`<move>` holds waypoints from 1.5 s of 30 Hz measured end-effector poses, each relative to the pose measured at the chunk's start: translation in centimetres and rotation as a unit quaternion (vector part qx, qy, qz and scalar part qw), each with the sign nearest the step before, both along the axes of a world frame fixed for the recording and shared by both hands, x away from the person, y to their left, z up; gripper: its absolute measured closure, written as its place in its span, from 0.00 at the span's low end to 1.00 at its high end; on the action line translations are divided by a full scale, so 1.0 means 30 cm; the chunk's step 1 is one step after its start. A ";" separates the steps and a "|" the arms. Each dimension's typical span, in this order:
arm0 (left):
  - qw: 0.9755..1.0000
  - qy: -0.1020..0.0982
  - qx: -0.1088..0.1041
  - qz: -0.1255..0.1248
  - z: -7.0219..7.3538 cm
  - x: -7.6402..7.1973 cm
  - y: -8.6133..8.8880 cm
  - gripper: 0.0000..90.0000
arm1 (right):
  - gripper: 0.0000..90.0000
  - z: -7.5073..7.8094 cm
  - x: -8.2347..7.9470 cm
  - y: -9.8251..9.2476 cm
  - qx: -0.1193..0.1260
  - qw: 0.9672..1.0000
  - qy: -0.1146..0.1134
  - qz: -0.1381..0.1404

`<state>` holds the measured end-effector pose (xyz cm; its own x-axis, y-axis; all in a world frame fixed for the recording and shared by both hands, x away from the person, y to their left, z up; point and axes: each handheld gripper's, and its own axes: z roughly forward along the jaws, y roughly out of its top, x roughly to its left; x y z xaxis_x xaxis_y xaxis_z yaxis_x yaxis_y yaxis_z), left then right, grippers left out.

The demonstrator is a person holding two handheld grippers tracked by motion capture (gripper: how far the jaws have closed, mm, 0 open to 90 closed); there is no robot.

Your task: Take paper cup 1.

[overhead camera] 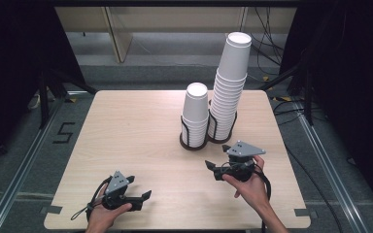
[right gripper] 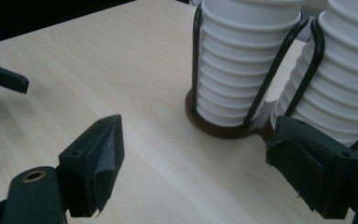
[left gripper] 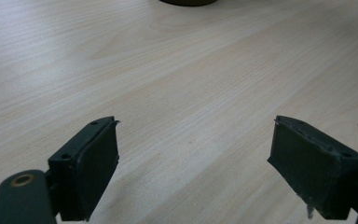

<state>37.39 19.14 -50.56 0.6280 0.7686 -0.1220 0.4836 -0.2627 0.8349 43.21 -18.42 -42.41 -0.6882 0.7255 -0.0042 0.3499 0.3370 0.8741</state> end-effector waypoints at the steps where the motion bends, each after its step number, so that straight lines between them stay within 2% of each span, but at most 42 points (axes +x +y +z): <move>1: 1.000 0.001 0.000 0.000 0.000 0.000 0.000 0.16 | 0.21 0.006 0.005 0.004 0.000 1.000 0.001 0.000; 4: 1.000 -0.001 0.002 0.000 0.002 0.001 0.000 0.17 | 0.21 0.025 0.018 0.019 0.011 1.000 0.004 -0.007; 10: 1.000 0.000 -0.001 0.004 0.001 0.001 0.001 0.17 | 0.21 0.056 0.048 0.033 0.016 1.000 -0.006 -0.007; 13: 1.000 0.000 -0.001 0.004 0.001 0.002 0.001 0.17 | 0.21 0.069 0.058 0.041 0.016 1.000 -0.002 -0.008; 14: 1.000 0.000 0.001 0.003 0.001 0.002 0.001 0.17 | 0.21 0.073 0.063 0.042 0.013 1.000 -0.008 -0.008; 17: 1.000 0.000 0.001 0.002 0.002 0.001 0.001 0.17 | 0.21 0.084 0.076 0.056 0.018 1.000 -0.007 -0.006; 18: 1.000 0.000 0.001 0.001 0.003 0.000 0.001 0.17 | 0.21 0.090 0.082 0.058 0.018 1.000 -0.015 -0.008; 22: 1.000 0.001 0.002 0.000 0.002 -0.001 0.000 0.17 | 0.20 0.122 0.103 0.072 0.031 0.999 -0.016 -0.018; 24: 1.000 0.000 0.002 0.000 0.002 0.000 0.000 0.17 | 0.20 0.139 0.125 0.077 0.029 0.999 -0.027 -0.015; 26: 1.000 -0.001 0.002 0.000 0.003 0.001 0.000 0.17 | 0.20 0.155 0.136 0.094 0.041 0.999 -0.017 -0.025; 27: 1.000 -0.001 0.001 -0.001 0.002 0.001 -0.002 0.17 | 0.20 0.165 0.149 0.095 0.030 0.999 -0.027 -0.023; 29: 1.000 -0.001 -0.001 0.001 0.002 0.002 -0.005 0.17 | 0.20 0.180 0.168 0.109 0.042 0.998 -0.031 -0.026; 32: 1.000 0.000 0.000 -0.002 0.002 0.002 -0.005 0.17 | 0.20 0.210 0.197 0.124 0.038 0.998 -0.034 -0.042; 34: 1.000 -0.001 0.000 -0.002 0.003 0.003 -0.005 0.17 | 0.20 0.222 0.221 0.136 0.045 0.997 -0.038 -0.045; 36: 1.000 -0.001 0.004 -0.002 0.004 0.003 -0.006 0.17 | 0.20 0.236 0.235 0.153 0.042 0.997 -0.029 -0.054; 37: 1.000 -0.001 0.003 -0.003 0.004 0.003 -0.006 0.17 | 0.20 0.242 0.247 0.158 0.033 0.997 -0.038 -0.055; 39: 1.000 0.001 0.002 -0.004 0.003 0.004 -0.007 0.17 | 0.20 0.255 0.264 0.171 0.029 0.997 -0.035 -0.060; 40: 1.000 0.001 0.003 -0.003 0.004 0.003 -0.007 0.17 | 0.20 0.262 0.272 0.175 0.037 0.997 -0.029 -0.063; 42: 1.000 -0.001 0.003 -0.003 0.005 0.002 -0.007 0.17 | 0.20 0.273 0.293 0.181 0.040 0.996 -0.036 -0.065; 43: 1.000 0.000 0.003 -0.003 0.004 0.002 -0.007 0.17 | 0.20 0.278 0.295 0.188 0.045 0.996 -0.022 -0.072; 44: 1.000 -0.002 -0.001 -0.004 0.002 0.004 -0.007 0.17 | 0.20 0.281 0.305 0.189 0.035 0.996 -0.035 -0.074; 45: 1.000 -0.001 -0.002 -0.005 0.002 0.004 -0.007 0.17 | 0.20 0.283 0.310 0.197 0.036 0.996 -0.028 -0.077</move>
